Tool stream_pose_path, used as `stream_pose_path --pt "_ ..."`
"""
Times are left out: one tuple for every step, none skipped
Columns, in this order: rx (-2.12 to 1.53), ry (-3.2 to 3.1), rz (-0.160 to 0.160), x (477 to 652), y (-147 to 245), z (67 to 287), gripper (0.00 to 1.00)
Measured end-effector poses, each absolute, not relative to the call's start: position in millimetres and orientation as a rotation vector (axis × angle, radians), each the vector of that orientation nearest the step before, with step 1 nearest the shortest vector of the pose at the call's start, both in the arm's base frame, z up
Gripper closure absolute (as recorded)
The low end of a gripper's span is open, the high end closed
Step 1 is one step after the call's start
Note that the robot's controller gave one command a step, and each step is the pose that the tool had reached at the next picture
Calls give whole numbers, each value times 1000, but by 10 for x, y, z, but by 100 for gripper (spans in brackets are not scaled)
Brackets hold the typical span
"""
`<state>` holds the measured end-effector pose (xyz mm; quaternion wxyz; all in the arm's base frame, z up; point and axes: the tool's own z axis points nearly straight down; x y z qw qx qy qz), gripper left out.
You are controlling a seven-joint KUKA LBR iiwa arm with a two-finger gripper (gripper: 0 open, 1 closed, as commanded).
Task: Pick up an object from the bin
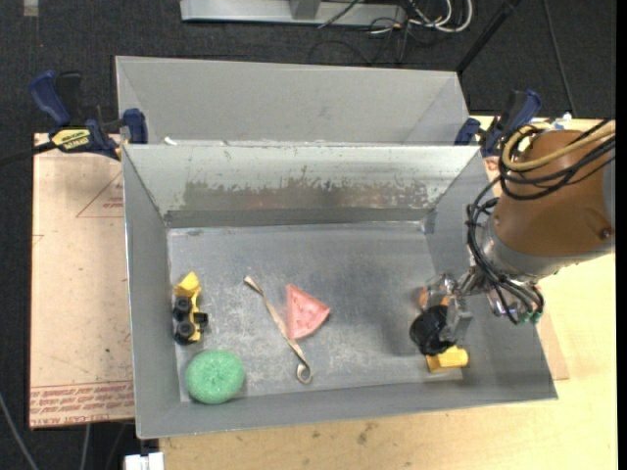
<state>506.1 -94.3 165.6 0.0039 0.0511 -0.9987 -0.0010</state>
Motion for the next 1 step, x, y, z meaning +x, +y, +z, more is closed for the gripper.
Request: stream_pose_path --pt "176 -3145 -1 5168 -829 2015 100"
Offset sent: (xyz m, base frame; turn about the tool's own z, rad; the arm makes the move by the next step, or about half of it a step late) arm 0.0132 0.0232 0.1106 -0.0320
